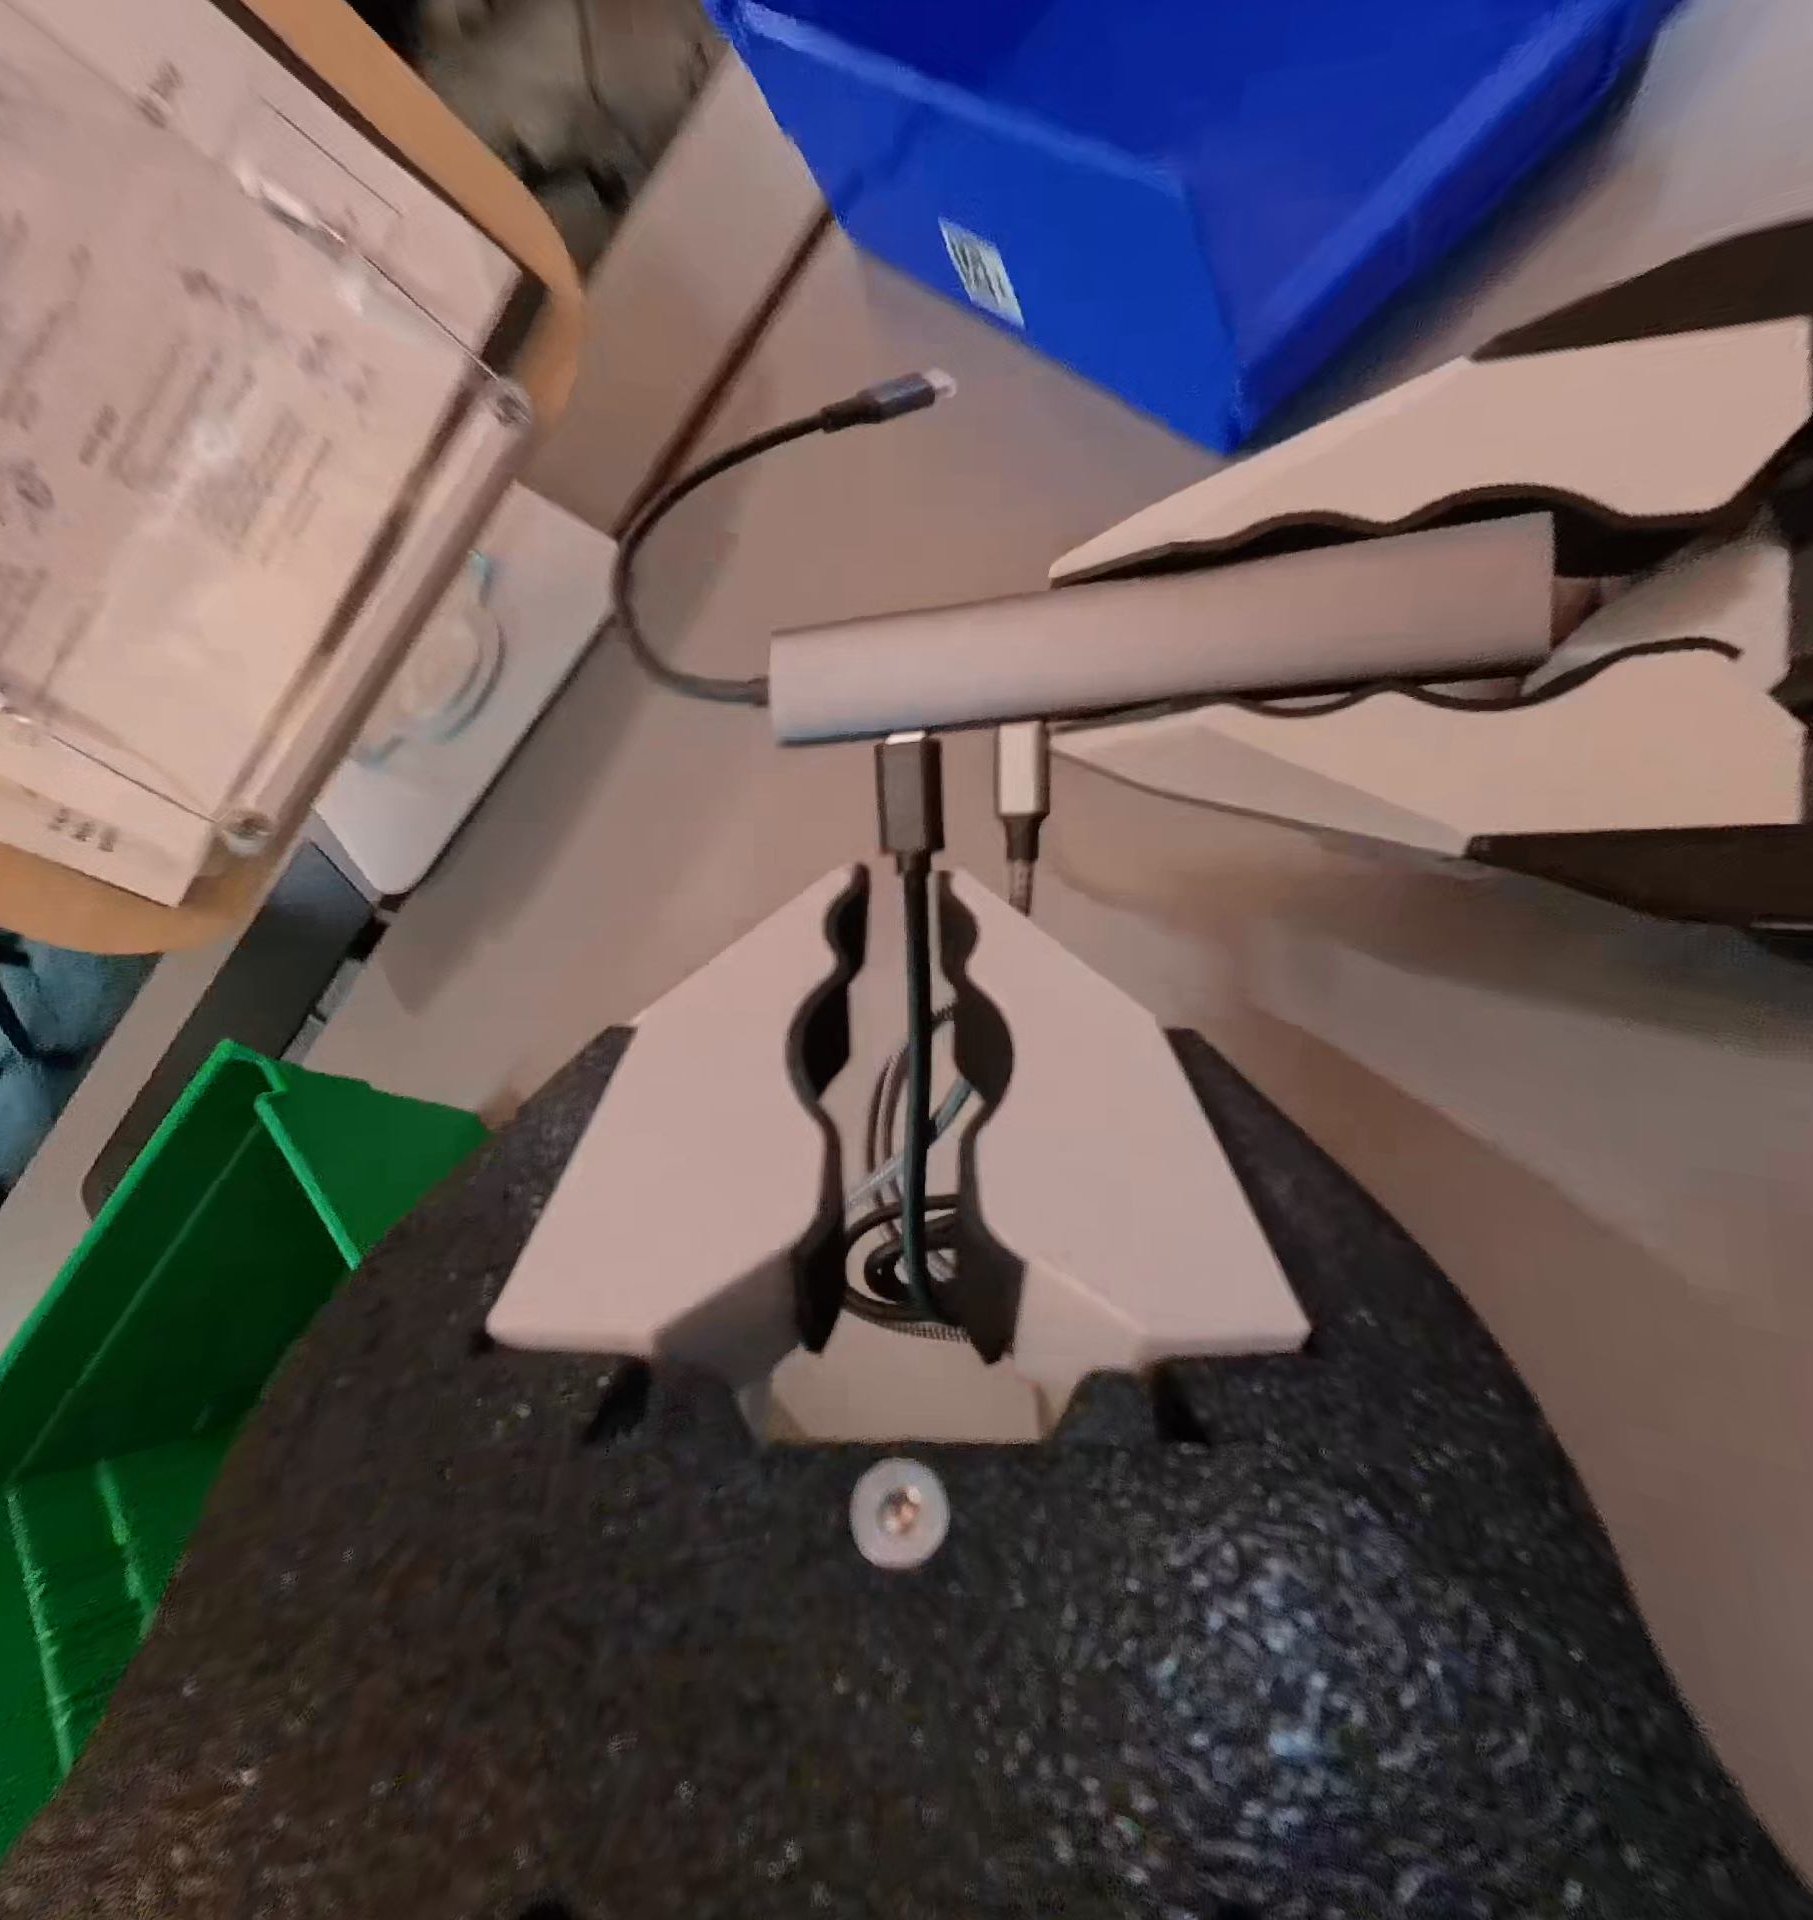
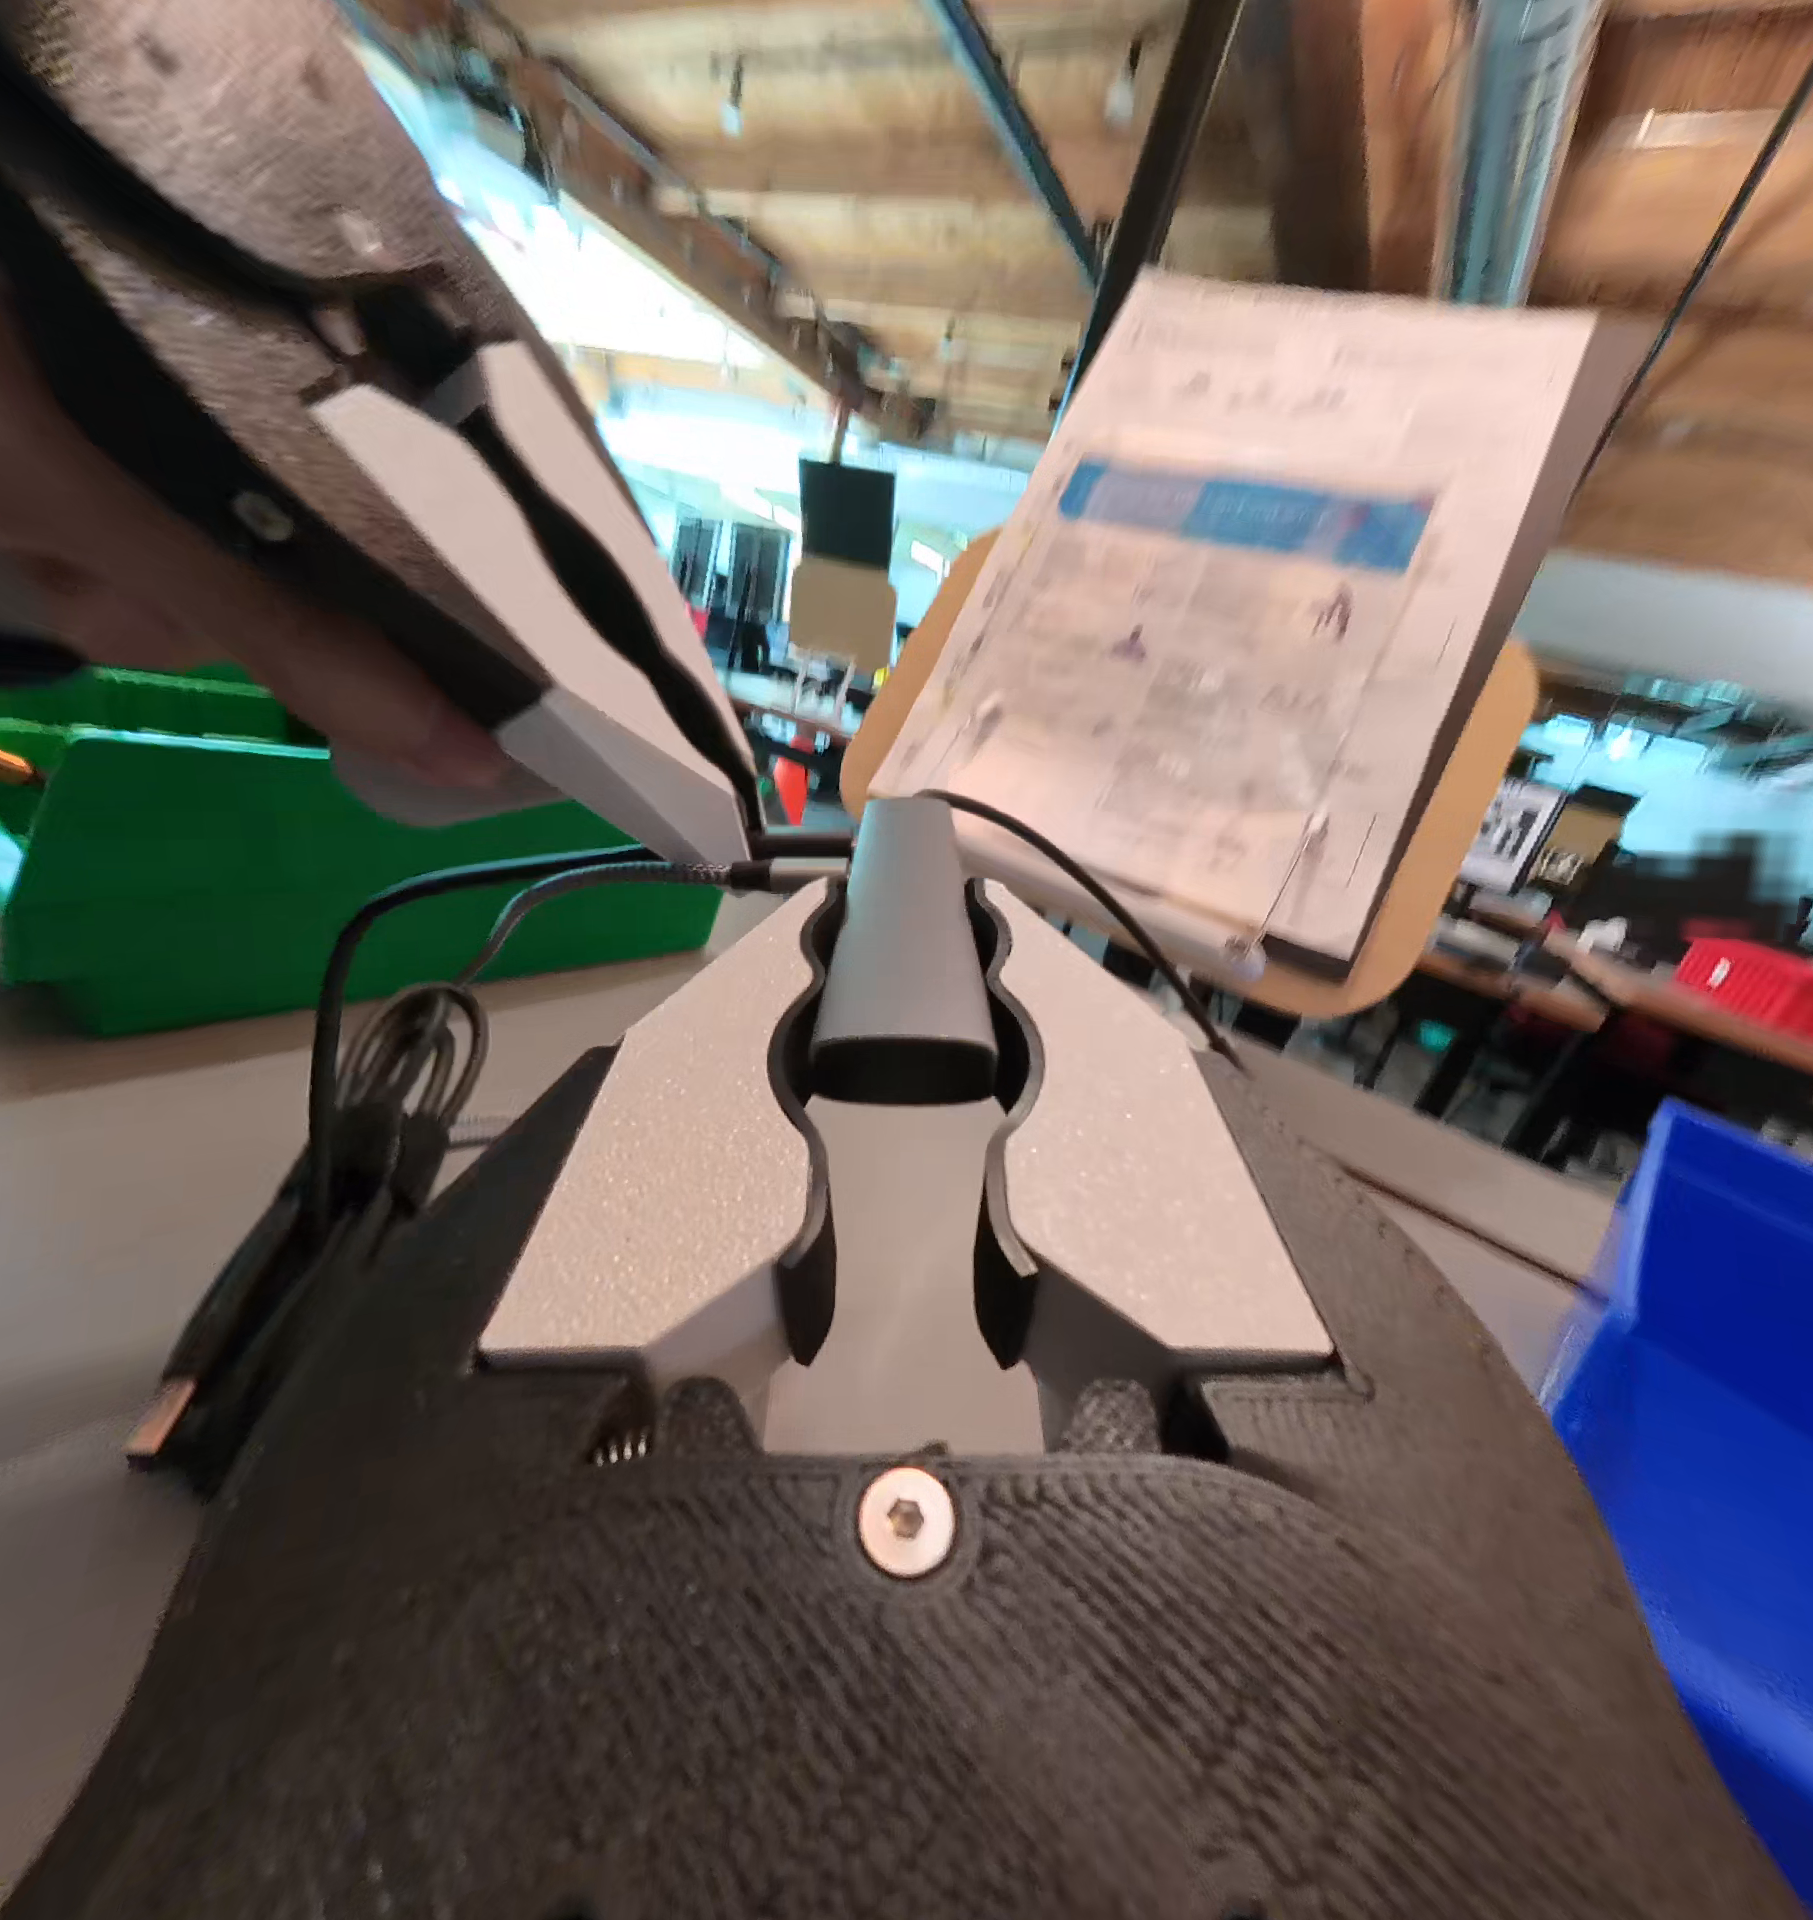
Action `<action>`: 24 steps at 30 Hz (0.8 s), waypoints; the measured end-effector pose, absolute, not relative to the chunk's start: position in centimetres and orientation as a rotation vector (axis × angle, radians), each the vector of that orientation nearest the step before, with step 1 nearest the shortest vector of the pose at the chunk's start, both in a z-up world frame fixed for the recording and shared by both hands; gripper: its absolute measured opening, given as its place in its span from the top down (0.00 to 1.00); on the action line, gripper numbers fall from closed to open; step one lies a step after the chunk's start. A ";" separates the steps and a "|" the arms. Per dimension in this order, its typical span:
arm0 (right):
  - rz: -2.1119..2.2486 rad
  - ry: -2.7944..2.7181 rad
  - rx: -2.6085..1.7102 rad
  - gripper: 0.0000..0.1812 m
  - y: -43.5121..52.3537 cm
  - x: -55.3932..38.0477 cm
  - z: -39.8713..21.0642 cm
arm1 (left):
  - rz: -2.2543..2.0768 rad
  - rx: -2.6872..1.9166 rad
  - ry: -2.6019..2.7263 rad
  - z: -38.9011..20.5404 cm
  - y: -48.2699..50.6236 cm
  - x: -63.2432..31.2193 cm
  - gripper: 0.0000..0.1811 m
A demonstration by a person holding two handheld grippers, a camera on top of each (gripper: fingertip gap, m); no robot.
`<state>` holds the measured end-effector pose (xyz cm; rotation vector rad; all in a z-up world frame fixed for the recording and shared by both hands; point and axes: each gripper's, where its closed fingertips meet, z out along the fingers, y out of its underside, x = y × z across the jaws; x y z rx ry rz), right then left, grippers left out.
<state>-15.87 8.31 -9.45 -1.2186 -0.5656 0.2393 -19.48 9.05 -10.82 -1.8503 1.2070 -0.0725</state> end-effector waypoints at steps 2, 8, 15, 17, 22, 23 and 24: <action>0.195 -0.540 -1.193 0.87 8.2 -15.2 -8.8 | -0.109 -1.780 1.117 -9.2 8.5 -20.7 0.82; 0.187 -0.515 -1.160 0.87 7.5 -14.3 -6.2 | -0.167 -1.749 0.899 -10.1 6.6 -27.9 0.75; 0.194 -0.397 -1.147 0.87 5.2 -10.9 2.0 | -0.394 -1.894 0.790 -16.1 5.0 -32.0 0.75; 0.130 -0.382 -1.155 0.87 5.0 -8.7 4.2 | -0.447 -1.874 0.781 -16.0 4.6 -32.0 0.79; -0.144 -0.300 -1.174 0.87 5.8 -0.8 10.5 | -0.448 -1.925 0.847 -17.7 4.0 -32.0 0.79; -0.216 -0.295 -1.184 0.87 6.3 0.7 11.4 | -0.442 -1.937 0.861 -18.0 3.9 -31.9 0.78; -0.278 -0.300 -1.198 0.87 6.8 1.9 12.2 | -0.441 -1.944 0.871 -18.3 3.9 -31.8 0.78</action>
